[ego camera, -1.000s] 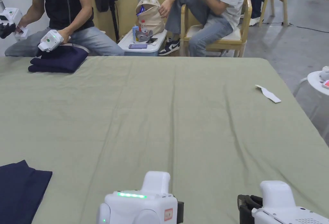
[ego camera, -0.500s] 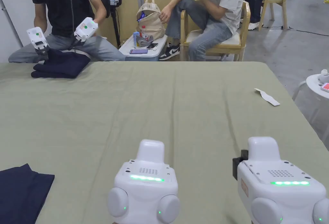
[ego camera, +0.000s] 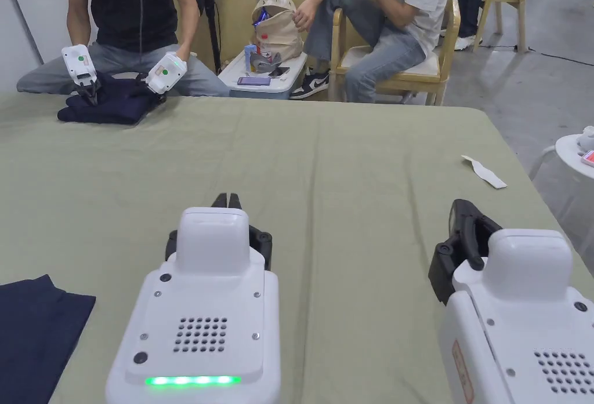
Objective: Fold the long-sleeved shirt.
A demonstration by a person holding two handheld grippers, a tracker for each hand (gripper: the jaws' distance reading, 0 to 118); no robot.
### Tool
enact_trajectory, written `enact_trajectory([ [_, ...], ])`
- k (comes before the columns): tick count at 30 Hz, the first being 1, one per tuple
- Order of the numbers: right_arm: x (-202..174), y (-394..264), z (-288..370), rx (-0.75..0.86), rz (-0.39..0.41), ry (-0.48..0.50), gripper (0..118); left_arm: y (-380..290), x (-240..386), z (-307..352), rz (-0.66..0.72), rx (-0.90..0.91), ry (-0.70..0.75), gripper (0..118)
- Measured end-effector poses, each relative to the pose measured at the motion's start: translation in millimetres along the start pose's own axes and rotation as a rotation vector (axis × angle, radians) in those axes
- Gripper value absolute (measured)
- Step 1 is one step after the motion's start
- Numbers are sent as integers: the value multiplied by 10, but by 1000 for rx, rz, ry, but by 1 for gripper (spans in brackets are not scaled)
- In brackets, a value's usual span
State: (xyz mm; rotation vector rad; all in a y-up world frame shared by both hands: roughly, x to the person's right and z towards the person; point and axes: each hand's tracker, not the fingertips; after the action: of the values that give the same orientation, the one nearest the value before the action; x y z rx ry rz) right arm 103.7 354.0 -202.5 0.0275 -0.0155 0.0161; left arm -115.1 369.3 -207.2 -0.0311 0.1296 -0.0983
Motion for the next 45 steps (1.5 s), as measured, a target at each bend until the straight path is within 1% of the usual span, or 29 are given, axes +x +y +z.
enact_trajectory([
  [2,8,-2,69,57,10,12,4,63,9,106,-33,88,33,3],
  [3,5,-5,94,78,16,5,9,73,13,138,-36,147,48,3],
  [4,-10,-19,71,84,36,-6,27,107,24,158,-51,166,70,13],
  [5,-30,-15,59,68,81,-31,48,128,33,166,-56,160,74,33],
  [6,-39,-16,39,51,100,-43,71,131,46,147,-51,152,63,64],
  [7,-23,-18,8,28,83,-17,95,72,54,85,-43,133,66,109],
  [8,7,-39,-21,16,47,19,103,30,36,67,-6,104,69,116],
  [9,29,-50,-25,13,15,44,109,-6,22,111,51,136,67,117],
  [10,41,-59,-24,15,0,44,116,-26,-3,110,82,90,90,117],
  [11,35,-68,-34,18,0,27,118,-52,-15,67,107,83,78,117],
  [13,22,-58,-59,12,16,-2,118,-49,-49,12,127,36,31,117],
  [14,21,-46,-85,-4,32,28,118,-33,-53,-25,121,4,20,117],
  [16,-19,-39,-132,-51,101,25,118,-17,-46,-67,120,-5,10,117],
  [17,-41,-38,-153,-69,121,8,118,-16,-47,-67,121,-6,4,117],
  [20,-38,-84,-162,-79,89,44,118,13,-57,-57,140,1,-35,117],
  [21,-37,-92,-168,-88,73,43,118,30,-75,-71,170,-6,-88,117],
  [24,-5,-102,-189,-106,42,55,118,89,-119,-156,272,-139,-244,117],
  [25,-4,-89,-206,-115,37,51,118,115,-92,-195,276,-193,-226,117],
  [27,-3,-58,-222,-125,29,44,118,145,-42,-262,293,-299,-122,118],
  [29,25,-40,-217,-128,13,46,118,184,-4,-284,290,-351,-96,115],
  [30,34,-28,-211,-130,4,49,118,224,23,-275,254,-389,-73,115],
  [31,41,-24,-203,-132,0,51,118,290,55,-233,170,-435,-62,111],
  [32,50,-40,-192,-130,-2,53,118,294,83,-245,89,-461,-70,111],
  [33,47,-47,-185,-129,-1,52,118,279,120,-261,49,-431,-74,111],
  [34,42,-54,-174,-126,4,45,118,237,148,-250,79,-387,-56,112],
  [36,40,-81,-146,-113,7,31,118,160,97,-234,113,-322,-107,112],
  [41,63,-109,-146,-147,-8,46,118,249,32,-191,175,-320,-182,113],
  [43,67,-135,-127,-149,-9,46,118,303,29,-215,168,-325,-157,113],
  [45,69,-151,-129,-159,-9,42,118,312,19,-225,203,-341,-111,113],
])
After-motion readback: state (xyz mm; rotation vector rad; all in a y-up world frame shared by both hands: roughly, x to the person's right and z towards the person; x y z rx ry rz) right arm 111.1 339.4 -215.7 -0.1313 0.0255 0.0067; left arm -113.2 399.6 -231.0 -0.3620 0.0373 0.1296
